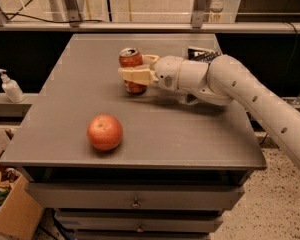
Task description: Place coke can upright
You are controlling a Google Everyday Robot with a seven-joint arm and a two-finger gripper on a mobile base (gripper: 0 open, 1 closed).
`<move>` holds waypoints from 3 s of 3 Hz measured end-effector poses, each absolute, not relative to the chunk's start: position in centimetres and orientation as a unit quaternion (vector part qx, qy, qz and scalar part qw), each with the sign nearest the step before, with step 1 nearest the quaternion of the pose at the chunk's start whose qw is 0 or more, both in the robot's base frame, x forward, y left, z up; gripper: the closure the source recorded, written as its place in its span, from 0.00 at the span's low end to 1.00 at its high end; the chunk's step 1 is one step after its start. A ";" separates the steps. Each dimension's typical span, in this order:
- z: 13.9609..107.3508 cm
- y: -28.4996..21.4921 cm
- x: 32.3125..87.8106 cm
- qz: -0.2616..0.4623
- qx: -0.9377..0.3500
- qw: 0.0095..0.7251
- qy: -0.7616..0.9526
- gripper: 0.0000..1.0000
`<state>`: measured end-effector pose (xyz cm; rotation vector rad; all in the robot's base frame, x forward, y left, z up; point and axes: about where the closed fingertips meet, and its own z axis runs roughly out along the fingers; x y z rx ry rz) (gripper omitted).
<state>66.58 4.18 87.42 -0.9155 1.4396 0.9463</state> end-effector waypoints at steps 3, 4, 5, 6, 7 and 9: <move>87.4 4.0 66.4 0.399 -0.385 0.563 0.613 0.13; 87.1 3.4 66.0 0.391 -0.375 0.570 0.617 0.00; 87.1 2.4 65.9 0.382 -0.369 0.578 0.620 0.00; 87.8 0.6 65.5 0.363 -0.371 0.587 0.621 0.00; 89.4 -2.4 65.1 0.330 -0.387 0.593 0.624 0.00; 89.1 -8.7 62.4 0.286 -0.421 0.571 0.645 0.00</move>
Offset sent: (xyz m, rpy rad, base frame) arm -0.0081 -0.0233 -0.0095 0.0109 0.0070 -0.0899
